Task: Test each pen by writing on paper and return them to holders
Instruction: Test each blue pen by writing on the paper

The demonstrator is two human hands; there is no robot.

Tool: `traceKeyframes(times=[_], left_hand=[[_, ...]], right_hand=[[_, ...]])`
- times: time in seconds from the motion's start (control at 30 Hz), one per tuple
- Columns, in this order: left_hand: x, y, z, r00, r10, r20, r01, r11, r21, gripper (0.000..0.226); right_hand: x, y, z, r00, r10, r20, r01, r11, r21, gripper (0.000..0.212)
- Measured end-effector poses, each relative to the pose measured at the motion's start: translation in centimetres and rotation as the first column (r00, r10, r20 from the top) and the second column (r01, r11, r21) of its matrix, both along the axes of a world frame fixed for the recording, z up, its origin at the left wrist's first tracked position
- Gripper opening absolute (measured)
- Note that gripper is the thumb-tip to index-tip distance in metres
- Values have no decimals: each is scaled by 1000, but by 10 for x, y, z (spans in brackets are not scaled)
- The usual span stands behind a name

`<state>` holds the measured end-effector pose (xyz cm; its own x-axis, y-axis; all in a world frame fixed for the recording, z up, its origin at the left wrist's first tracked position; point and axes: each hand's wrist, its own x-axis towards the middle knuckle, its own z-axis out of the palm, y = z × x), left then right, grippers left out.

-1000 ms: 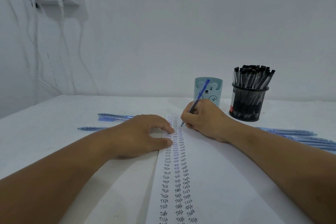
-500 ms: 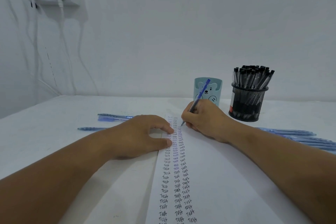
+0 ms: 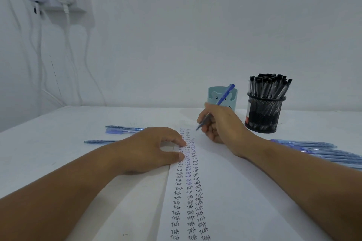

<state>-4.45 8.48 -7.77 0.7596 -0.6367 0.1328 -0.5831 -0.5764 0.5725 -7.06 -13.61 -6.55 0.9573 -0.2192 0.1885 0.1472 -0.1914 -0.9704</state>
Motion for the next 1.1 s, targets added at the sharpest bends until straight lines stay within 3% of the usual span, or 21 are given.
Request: traceKeyframes(times=[0.07,0.17,0.23,0.37,0.5,0.6,0.8,0.97,1.1], left_hand=[[0,0,0,1000,-1,5,1,1000,-5,28],[1,0,-2,1000,-10,22,11,1000,-6,28],[1,0,-2,1000,-15,27,16,1000,-4,29],[2,0,-3,999,-23,29,23,1000,-11,29],[1,0,-4,999,-20,26,20,1000,-7,30],[0,1,-3,999,-23,31,23,1000,6,31],[-6,-5,0,993,-26,111,26,1000,-1,25],[-27,-24,5,967,-82,239,110,988,-106,19],[-38,-26,8,986,-137,94,149,980,-130,30]], right_hand=[[-3,-1,5,993,-36,110,51,990,-132,54],[-9,-1,9,976,-84,199,149,929,-339,38],[-12,1,9,975,-37,220,116,926,-359,18],[-12,-1,5,953,54,298,56,935,-350,39],[-9,-8,1,933,93,348,49,924,-379,17],[-12,-7,-1,920,82,383,92,906,-414,23],[-20,-3,6,953,91,290,89,829,-552,21],[-37,-15,42,995,75,64,8,583,-813,13],[-62,-45,67,997,28,-71,-75,529,-845,9]])
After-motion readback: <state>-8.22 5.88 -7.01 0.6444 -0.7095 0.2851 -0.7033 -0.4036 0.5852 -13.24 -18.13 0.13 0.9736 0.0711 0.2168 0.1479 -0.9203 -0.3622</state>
